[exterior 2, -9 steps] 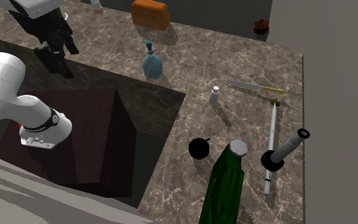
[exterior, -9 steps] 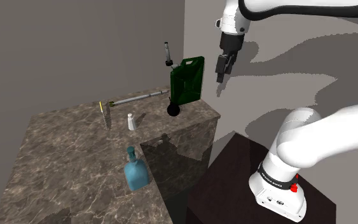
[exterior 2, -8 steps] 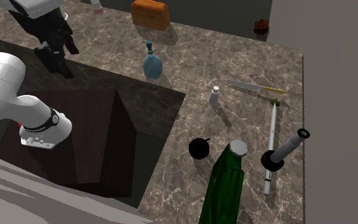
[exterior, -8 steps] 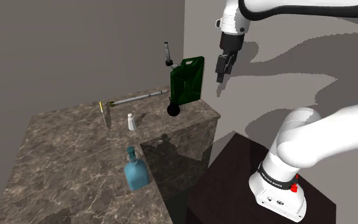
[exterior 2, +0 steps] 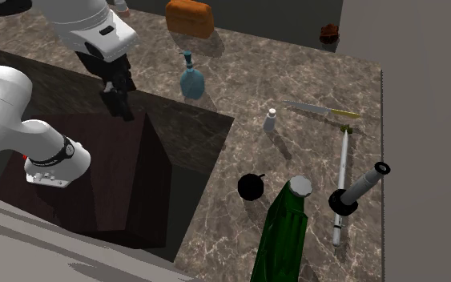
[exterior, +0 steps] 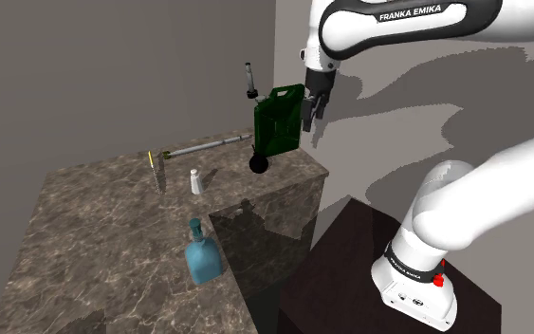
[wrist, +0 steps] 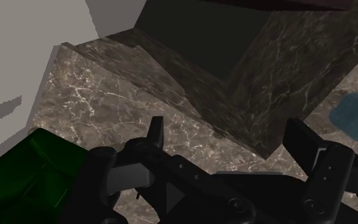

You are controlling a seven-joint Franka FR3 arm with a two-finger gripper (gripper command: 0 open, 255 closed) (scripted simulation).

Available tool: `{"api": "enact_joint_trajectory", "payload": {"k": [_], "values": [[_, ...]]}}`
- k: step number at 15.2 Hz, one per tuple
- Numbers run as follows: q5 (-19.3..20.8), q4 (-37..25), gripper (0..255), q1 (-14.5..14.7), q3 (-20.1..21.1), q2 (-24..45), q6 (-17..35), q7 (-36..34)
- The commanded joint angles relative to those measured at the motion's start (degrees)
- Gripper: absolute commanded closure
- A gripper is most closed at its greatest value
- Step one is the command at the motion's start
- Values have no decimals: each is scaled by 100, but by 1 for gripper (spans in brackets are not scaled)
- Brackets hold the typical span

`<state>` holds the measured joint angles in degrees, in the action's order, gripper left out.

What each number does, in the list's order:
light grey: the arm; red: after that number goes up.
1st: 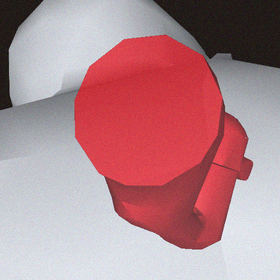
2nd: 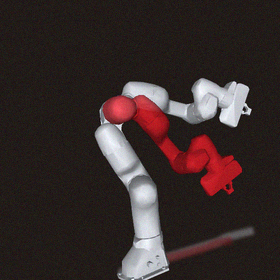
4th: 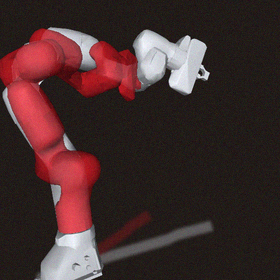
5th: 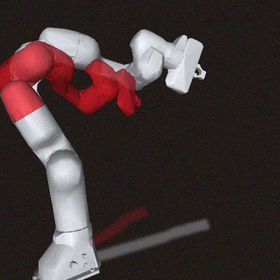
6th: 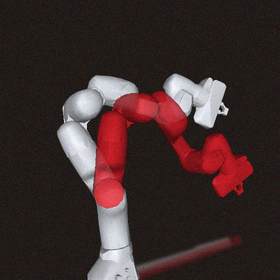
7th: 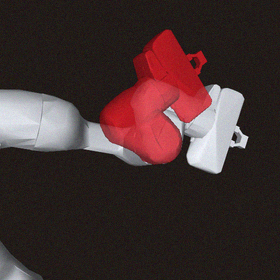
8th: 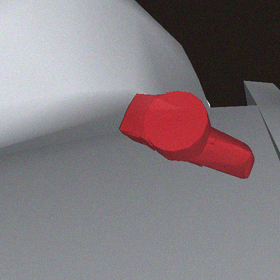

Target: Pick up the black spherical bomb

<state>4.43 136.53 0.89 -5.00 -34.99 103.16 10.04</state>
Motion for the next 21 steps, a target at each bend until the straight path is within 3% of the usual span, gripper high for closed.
{"api": "enact_joint_trajectory", "payload": {"k": [1, 11, 21], "values": [[38, -41, 0, -1, -61, 425, 403, 62], [78, -771, 0, -5, -294, 2529, 1836, 368], [-109, -2262, 0, -98, -378, 4750, 2622, 717]]}}
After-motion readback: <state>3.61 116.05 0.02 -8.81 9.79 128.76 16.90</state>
